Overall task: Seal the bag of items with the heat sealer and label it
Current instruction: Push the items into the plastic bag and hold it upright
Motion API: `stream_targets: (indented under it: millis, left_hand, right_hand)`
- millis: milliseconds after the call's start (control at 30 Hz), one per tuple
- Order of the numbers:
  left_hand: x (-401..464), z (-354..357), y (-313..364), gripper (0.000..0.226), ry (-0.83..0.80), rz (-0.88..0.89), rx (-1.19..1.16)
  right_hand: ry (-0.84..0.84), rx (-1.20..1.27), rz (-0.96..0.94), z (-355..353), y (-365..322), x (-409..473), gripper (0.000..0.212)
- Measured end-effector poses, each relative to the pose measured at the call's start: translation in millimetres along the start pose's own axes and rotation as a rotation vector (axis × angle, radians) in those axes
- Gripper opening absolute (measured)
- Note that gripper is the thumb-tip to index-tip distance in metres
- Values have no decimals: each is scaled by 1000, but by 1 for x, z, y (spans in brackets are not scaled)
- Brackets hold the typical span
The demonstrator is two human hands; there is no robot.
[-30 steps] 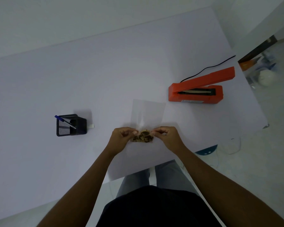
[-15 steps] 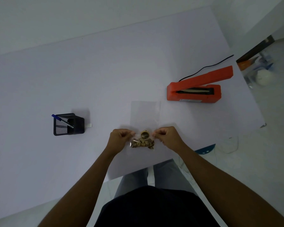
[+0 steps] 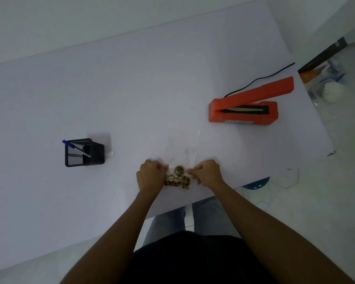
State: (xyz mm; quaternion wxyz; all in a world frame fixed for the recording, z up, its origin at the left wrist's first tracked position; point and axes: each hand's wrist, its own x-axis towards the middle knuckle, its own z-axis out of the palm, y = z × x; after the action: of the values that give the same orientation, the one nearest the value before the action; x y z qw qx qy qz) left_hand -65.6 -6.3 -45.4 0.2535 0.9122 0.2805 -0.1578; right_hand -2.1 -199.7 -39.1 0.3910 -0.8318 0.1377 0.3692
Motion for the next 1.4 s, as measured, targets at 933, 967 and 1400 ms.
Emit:
stream_targets:
  millis: [933,967,1400]
  left_hand:
    - [-40,24,25,64,-63,502,375]
    - [-41,23,24,67,-67,496,385]
    - [-44,26,28,87,-123,392,392]
  right_hand:
    - [42,208,-80,-12,12,5,39]
    - [52,247,-112,-14,10,6,38]
    - [-392,560,-203,0,-30,24,38]
